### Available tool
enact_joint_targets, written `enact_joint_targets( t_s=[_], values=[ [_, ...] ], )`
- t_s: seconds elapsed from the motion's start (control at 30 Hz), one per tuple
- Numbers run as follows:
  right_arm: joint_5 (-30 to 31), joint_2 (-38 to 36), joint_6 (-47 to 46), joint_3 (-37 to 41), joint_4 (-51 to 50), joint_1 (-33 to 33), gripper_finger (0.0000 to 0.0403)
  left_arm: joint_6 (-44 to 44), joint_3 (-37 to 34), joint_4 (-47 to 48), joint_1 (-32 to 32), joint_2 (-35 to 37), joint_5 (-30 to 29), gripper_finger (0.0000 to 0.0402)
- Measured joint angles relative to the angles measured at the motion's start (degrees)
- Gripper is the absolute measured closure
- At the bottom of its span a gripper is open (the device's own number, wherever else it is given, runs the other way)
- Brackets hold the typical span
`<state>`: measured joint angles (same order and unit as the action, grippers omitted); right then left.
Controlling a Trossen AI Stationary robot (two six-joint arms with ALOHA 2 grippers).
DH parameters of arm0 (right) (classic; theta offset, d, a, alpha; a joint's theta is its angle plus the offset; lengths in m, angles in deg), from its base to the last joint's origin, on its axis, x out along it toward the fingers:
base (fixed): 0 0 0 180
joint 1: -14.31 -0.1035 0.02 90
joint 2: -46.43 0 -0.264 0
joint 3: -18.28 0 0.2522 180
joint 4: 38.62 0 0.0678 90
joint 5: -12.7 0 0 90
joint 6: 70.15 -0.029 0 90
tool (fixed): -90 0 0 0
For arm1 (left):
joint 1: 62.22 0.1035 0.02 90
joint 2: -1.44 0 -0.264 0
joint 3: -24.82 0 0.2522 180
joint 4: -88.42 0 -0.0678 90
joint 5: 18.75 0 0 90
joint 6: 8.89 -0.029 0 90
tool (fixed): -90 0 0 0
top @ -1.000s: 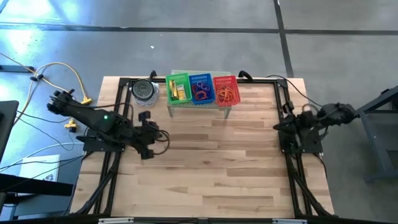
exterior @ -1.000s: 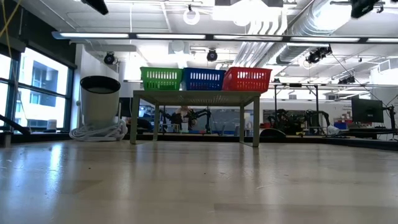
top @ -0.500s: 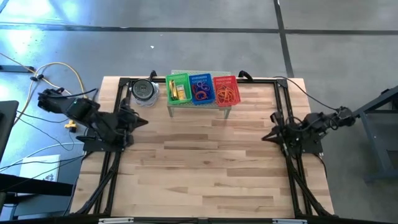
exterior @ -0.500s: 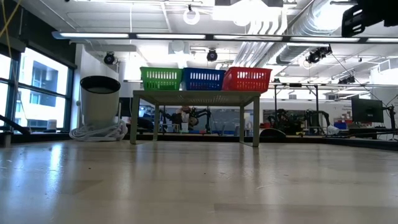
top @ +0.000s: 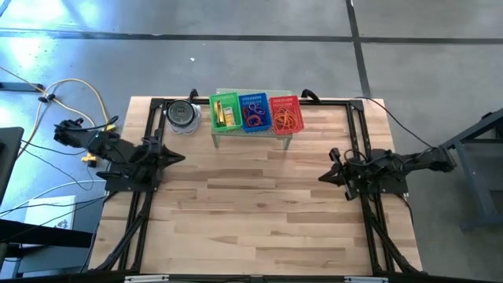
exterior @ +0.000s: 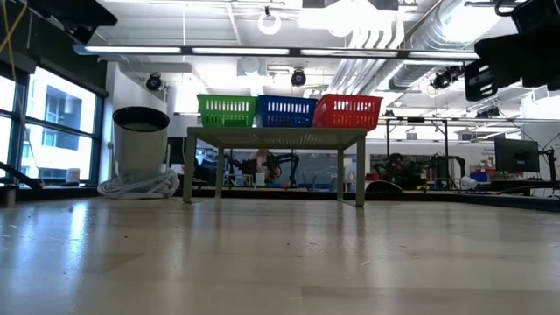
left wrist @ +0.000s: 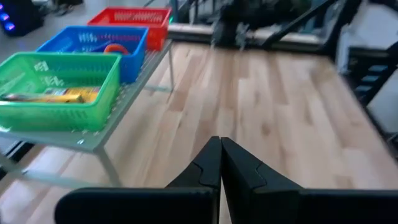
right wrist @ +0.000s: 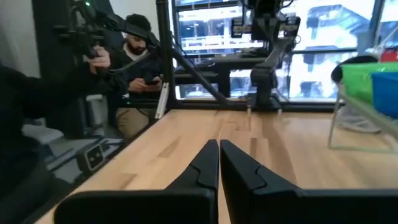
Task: Pick & Place Office Desk Supplies
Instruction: Return to Home Position
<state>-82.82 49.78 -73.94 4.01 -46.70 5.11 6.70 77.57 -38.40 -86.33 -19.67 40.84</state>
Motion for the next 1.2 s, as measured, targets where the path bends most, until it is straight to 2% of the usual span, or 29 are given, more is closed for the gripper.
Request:
enact_joint_targets(
  t_s=[0.17,0.33,0.5,0.7,0.87,1.1,1.2],
  values=[
    [-6.6,0.1,-1.0,0.0,-0.2,4.3,0.0399,-0.7,-2.6,-3.0,0.0,3.8,3.1,0.0401],
    [-8.2,0.1,-0.6,0.0,-1.9,6.3,0.0399,-1.0,-6.1,-3.7,0.0,6.1,3.7,0.0401],
    [-4.1,0.5,0.4,0.0,-2.7,6.4,0.0399,-1.8,-10.1,-7.2,0.0,8.4,5.7,0.0401],
    [0.9,0.8,0.6,0.0,-3.3,6.4,0.0399,-3.8,-18.3,-16.9,0.0,11.8,9.2,0.0401],
    [1.0,0.8,0.6,0.1,-3.3,6.4,0.0399,-4.5,-23.5,-21.2,0.0,14.6,9.5,0.0401],
    [1.0,0.8,0.6,0.1,-3.3,6.4,0.0398,-9.3,-29.8,-30.0,0.0,18.3,19.4,0.0401],
    [1.0,0.8,0.6,0.1,-3.3,6.4,0.0398,-9.7,-32.7,-32.4,0.0,18.9,20.1,0.0401]
  ],
)
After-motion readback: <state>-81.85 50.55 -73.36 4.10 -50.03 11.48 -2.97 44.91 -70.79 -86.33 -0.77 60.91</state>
